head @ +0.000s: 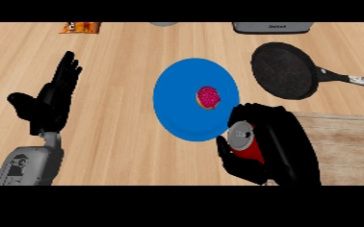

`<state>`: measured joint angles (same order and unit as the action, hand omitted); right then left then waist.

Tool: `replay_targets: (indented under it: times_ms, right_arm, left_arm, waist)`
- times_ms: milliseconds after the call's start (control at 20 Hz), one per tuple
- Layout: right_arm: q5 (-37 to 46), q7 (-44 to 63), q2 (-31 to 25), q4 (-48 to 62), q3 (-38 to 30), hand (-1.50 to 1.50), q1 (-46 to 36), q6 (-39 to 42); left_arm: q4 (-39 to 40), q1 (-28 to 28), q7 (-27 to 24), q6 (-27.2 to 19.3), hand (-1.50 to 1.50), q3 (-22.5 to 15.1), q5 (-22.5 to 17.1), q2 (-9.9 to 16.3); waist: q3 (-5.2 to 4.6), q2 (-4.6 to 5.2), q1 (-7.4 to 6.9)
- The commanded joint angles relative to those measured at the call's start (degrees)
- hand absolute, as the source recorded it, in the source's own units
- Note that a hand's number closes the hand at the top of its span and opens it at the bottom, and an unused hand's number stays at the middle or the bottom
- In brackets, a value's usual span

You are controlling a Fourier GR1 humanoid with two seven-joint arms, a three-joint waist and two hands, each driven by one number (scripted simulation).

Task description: Pick the can from the cutting board and place it in the pan

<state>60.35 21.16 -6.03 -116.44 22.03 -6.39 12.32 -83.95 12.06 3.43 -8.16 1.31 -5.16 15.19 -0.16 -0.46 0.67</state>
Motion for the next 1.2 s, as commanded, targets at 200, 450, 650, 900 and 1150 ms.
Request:
replay_targets:
  times_ms: [200,450,650,900,1150]
  right_arm:
    - [-11.6,3.6,5.9,3.4,-14.6,1.5,-8.9,-4.0]
    - [-14.1,1.4,1.0,16.5,-26.5,1.5,-20.8,-3.6]
    - [-14.5,-9.3,-5.3,30.9,-32.6,1.5,-23.4,-9.5]
    - [-10.5,-22.4,-14.1,46.9,-36.3,1.5,-24.5,-17.1]
    - [-11.7,-31.1,-17.9,67.8,-41.3,1.5,-32.6,-24.8]
  left_arm:
    - [-1.2,-0.3,0.8,0.3,0.0,-0.2,0.0,-1.2]
    - [-1.5,-0.1,1.7,2.2,0.0,0.5,-0.4,-0.1]
    - [0.1,2.4,1.1,2.1,0.0,1.0,0.0,-0.5]
    - [0.9,4.9,2.7,0.4,0.0,0.2,1.4,-1.5]
    - [0.6,4.2,2.0,1.9,0.0,-0.5,1.3,-1.5]
  waist:
    - [0.2,0.65,-1.21]
    - [0.17,0.62,-1.4]
    - [0.19,0.84,-1.52]
    - [0.27,1.34,-2.24]
    - [0.32,1.54,-3.22]
